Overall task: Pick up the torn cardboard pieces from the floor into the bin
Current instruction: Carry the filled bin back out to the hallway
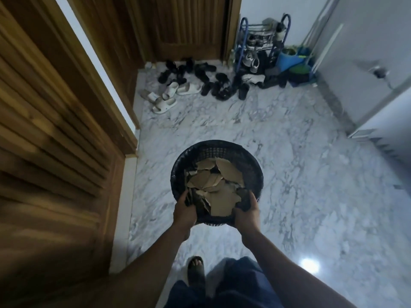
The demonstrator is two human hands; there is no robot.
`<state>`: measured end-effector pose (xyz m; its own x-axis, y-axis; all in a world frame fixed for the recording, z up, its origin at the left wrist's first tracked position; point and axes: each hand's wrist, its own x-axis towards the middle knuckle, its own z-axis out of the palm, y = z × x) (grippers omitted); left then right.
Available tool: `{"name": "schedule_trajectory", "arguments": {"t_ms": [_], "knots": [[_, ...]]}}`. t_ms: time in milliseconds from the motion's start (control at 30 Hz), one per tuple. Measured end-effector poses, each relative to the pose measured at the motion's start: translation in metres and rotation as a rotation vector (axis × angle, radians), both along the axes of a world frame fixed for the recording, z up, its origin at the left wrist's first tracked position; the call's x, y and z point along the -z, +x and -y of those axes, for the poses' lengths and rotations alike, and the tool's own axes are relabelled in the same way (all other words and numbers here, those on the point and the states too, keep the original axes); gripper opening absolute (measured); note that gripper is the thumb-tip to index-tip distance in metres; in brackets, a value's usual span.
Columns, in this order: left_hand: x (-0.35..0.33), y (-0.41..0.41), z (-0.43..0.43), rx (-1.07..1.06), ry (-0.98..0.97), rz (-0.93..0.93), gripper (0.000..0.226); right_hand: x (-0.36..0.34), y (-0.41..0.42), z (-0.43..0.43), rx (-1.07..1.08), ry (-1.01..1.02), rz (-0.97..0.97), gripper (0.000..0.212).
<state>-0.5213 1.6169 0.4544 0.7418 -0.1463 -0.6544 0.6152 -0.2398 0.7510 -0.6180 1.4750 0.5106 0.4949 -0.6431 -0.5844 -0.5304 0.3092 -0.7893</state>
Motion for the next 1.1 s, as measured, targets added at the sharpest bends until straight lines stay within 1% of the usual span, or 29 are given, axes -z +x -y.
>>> {"name": "schedule_trajectory", "arguments": {"t_ms": [67,133,167,233,300,400,500,600,667,733,833,900,1000,1100], "knots": [[0.004,0.031,0.031,-0.028,-0.021,-0.01,0.063,0.005,0.028,0.021,0.033,-0.072,0.0,0.076],[0.006,0.058,0.069,-0.049,-0.015,-0.003,0.06,0.013,0.055,0.045,0.07,-0.126,-0.022,0.075],[0.008,0.071,0.089,-0.044,-0.01,0.017,0.058,0.015,0.069,0.057,0.089,-0.117,-0.018,0.076],[0.015,0.095,0.13,-0.014,-0.009,0.061,0.053,0.015,0.1,0.087,0.17,-0.026,0.033,0.075],[0.022,0.122,0.171,0.027,0.005,0.097,0.049,0.02,0.13,0.127,0.228,0.085,0.041,0.07],[0.017,0.161,0.232,0.069,0.012,0.118,0.053,0.026,0.168,0.189,0.285,0.138,0.017,0.066],[-0.008,0.198,0.293,0.087,0.013,0.13,0.049,0.025,0.205,0.25,0.307,0.165,0.045,0.07],[-0.022,0.233,0.352,0.167,0.054,0.121,0.062,0.021,0.241,0.313,0.315,0.134,0.044,0.073],[-0.029,0.256,0.387,0.216,0.102,0.158,0.073,0.019,0.259,0.351,0.322,0.115,0.04,0.074],[-0.034,0.281,0.425,0.227,0.126,0.178,0.078,0.017,0.277,0.386,0.335,0.122,0.048,0.074],[-0.03,0.322,0.484,0.225,0.136,0.149,0.076,0.02,0.306,0.439,0.35,0.12,0.043,0.078],[-0.018,0.352,0.523,0.237,0.126,0.105,0.071,0.028,0.329,0.475,0.354,0.111,0.037,0.08],[0.0,0.393,0.582,0.291,0.133,0.168,0.067,0.039,0.369,0.533,0.398,0.118,0.047,0.081],[0.012,0.435,0.648,0.328,0.099,0.153,0.071,0.041,0.409,0.594,0.473,0.151,0.046,0.082]]}}
